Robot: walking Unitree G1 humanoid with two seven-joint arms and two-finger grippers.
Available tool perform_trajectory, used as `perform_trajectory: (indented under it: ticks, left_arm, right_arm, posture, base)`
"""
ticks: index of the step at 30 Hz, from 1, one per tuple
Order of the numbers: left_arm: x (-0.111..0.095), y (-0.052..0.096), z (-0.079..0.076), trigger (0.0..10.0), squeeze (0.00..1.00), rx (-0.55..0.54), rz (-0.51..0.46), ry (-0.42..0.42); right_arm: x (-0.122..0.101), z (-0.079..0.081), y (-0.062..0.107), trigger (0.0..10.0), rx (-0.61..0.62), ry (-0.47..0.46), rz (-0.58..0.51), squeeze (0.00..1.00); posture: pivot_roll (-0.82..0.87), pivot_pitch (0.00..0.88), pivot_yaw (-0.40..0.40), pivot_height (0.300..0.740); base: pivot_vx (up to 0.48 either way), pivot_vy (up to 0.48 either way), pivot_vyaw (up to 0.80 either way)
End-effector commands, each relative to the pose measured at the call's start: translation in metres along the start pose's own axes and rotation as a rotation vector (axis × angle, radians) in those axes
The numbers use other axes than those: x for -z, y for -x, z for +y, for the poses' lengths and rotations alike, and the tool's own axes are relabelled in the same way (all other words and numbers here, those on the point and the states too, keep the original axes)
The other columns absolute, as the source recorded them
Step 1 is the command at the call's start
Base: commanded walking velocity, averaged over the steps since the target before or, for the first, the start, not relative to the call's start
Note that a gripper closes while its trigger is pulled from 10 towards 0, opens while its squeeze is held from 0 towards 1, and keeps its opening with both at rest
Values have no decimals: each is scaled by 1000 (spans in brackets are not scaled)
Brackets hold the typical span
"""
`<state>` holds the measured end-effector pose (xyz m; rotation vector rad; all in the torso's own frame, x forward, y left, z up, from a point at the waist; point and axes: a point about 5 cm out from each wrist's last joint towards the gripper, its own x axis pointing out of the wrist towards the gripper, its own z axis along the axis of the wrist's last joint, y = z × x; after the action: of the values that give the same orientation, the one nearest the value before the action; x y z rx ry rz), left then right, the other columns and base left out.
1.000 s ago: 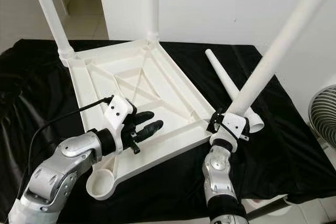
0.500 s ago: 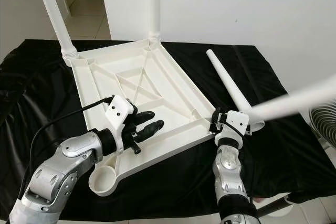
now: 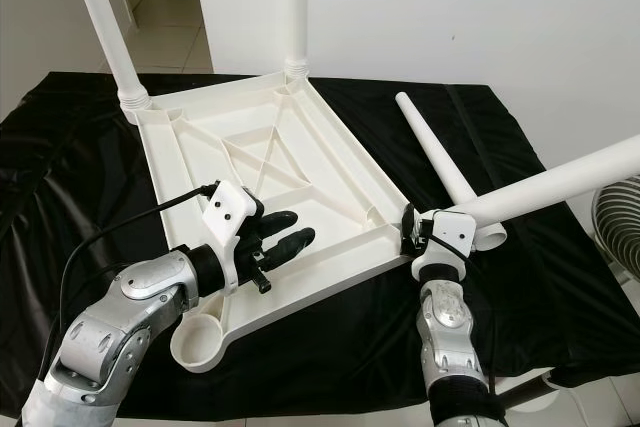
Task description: Building children table
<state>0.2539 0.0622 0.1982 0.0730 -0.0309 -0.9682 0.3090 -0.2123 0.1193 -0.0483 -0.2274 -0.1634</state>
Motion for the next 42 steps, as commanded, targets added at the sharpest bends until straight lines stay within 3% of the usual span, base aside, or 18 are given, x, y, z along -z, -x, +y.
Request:
perform_trajectory:
  ticks: [1,5,6,11,15,20,21,33,34,36,37,42]
  left_arm:
    - [1,0,3,10000,0,-59,11,-4]
    - [0,0,7,10000,0,-70,13,-17]
    - [-1,0,9,10000,0,-73,11,-25]
    - [-4,-1,14,10000,0,-72,7,-56]
    - [-9,-5,16,10000,0,-52,-6,-80]
    - [-11,-8,16,10000,0,-40,-12,-85]
    - [-14,-15,16,10000,1000,-8,-24,-72]
    - [-28,-33,22,10000,1000,30,-67,-101]
    - [-33,-35,24,10000,725,39,-83,-96]
    - [-37,-37,25,10000,725,48,-95,-91]
    - [-42,-38,26,10000,0,63,-106,-82]
    - [-55,-42,29,10000,0,106,-135,-63]
  right_arm:
    - [0,-4,2,0,0,-3,4,0]
    - [-3,-4,0,588,-21,20,5,0]
    - [-4,-5,-3,10000,-30,26,13,0]
    - [-18,-1,-13,10000,-139,67,14,0]
    - [-36,5,-19,10000,-294,101,-10,0]
    - [-41,5,-22,10000,-345,112,-11,0]
    - [-48,6,-26,10000,-434,130,-1,0]
    - [-53,20,-23,10000,-703,162,63,0]
    - [-52,22,-20,10000,-751,169,73,0]
    - [-52,23,-18,10000,-787,173,82,0]
    - [-51,24,-16,10000,-821,182,94,0]
    - [-48,24,-6,10000,-954,235,135,0]
  posture:
    - [-10,80,7,740]
    - [-8,80,5,740]
    - [-8,80,5,740]
    - [-3,76,-1,740]
    - [-5,72,-4,740]
    - [-7,65,-14,740]
    - [-8,63,-15,740]
    - [-5,42,-26,740]
    - [-4,37,-28,740]
    - [-4,37,-28,740]
    - [-4,36,-29,740]
    - [-8,34,-27,740]
  base:
    - [0,0,0]
    - [0,0,0]
    - [0,0,0]
    - [0,0,0]
    - [0,0,0]
    - [0,0,0]
    - [0,0,0]
    - [0,0,0]
    - [0,0,0]
    - [0,0,0]
    - [0,0,0]
    - [0,0,0]
